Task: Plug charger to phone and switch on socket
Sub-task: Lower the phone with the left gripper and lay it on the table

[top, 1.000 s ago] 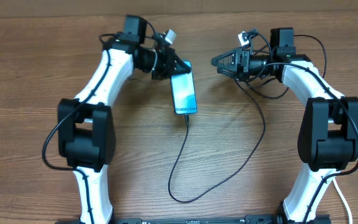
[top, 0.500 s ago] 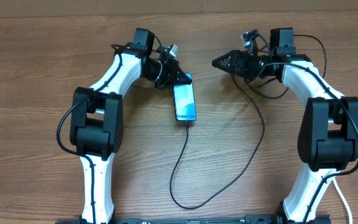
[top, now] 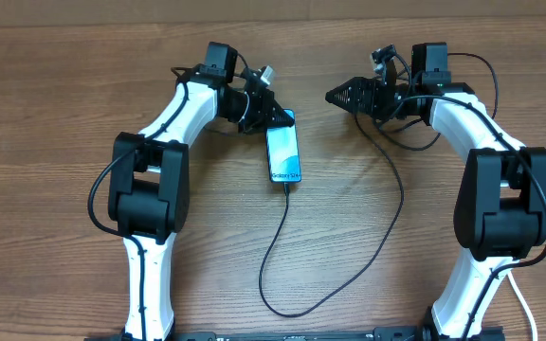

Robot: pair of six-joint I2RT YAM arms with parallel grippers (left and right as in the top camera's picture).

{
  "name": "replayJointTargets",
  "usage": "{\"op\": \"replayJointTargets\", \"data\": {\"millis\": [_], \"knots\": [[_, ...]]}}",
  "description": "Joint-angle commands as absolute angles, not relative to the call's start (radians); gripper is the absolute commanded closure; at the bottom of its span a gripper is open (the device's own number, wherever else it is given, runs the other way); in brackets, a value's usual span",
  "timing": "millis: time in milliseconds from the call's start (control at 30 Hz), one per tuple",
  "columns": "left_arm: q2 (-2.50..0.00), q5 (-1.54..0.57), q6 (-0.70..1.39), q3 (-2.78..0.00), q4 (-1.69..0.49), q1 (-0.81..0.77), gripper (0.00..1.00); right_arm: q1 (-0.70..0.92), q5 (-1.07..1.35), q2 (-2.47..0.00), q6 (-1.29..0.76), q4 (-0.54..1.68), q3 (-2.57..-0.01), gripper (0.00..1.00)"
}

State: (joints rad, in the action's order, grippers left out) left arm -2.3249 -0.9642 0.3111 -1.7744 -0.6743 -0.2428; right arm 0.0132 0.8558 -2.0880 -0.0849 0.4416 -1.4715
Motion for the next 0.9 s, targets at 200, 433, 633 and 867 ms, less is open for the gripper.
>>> {"op": "replayJointTargets", "data": {"millis": [200, 433, 633, 867], "knots": [[-2.326, -0.961, 0.333, -1.787, -0.672, -0.265, 0.96, 0.011, 0.819, -2.082, -0.073, 0.444, -1.477, 0.00], [-2.326, -0.934, 0.341, -1.787, -0.676, -0.265, 0.96, 0.011, 0.818, -2.082, -0.073, 0.451, -1.477, 0.00], [-2.326, -0.921, 0.348, -1.787, -0.673, -0.265, 0.96, 0.011, 0.804, -2.082, -0.073, 0.459, -1.477, 0.00], [-2.328, -0.879, 0.370, -1.787, -0.659, -0.269, 0.96, 0.011, 0.803, -2.082, -0.073, 0.458, -1.477, 0.00]]}}
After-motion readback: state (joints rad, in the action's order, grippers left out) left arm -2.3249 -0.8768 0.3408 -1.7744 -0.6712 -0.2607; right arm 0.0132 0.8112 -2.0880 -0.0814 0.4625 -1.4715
